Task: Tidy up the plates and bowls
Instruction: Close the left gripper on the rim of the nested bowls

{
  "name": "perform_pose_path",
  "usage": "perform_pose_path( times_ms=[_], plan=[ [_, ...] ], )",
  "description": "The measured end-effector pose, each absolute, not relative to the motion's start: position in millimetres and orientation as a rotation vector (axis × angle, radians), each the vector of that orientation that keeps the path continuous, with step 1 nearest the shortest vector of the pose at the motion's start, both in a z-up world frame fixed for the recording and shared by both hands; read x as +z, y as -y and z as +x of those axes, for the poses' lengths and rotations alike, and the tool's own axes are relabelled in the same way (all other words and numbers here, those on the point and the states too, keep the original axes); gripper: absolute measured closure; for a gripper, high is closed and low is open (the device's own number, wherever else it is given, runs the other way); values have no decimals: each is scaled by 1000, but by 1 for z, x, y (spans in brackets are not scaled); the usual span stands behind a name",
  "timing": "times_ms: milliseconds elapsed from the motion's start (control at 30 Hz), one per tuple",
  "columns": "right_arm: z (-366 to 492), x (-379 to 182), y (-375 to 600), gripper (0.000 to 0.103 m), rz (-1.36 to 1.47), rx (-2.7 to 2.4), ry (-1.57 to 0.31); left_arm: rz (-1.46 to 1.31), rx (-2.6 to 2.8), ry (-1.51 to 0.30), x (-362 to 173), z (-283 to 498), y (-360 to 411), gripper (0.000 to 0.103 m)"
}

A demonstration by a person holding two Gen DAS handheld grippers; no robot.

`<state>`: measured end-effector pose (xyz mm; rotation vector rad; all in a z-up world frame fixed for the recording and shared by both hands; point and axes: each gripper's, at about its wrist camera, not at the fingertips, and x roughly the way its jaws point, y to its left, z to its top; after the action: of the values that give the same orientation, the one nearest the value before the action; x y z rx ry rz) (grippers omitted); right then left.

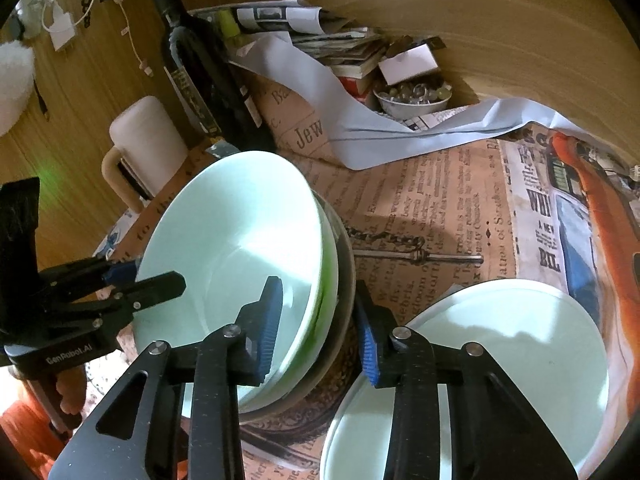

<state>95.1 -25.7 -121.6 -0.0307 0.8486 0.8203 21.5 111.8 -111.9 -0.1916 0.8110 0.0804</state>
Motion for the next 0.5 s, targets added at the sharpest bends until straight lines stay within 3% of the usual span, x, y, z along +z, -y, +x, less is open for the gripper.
perform_pose_path(
  times_ms=[500],
  plan=[
    [91, -112, 32, 71, -9, 801, -802, -203, 78, -766, -104, 21, -107, 67]
  ],
)
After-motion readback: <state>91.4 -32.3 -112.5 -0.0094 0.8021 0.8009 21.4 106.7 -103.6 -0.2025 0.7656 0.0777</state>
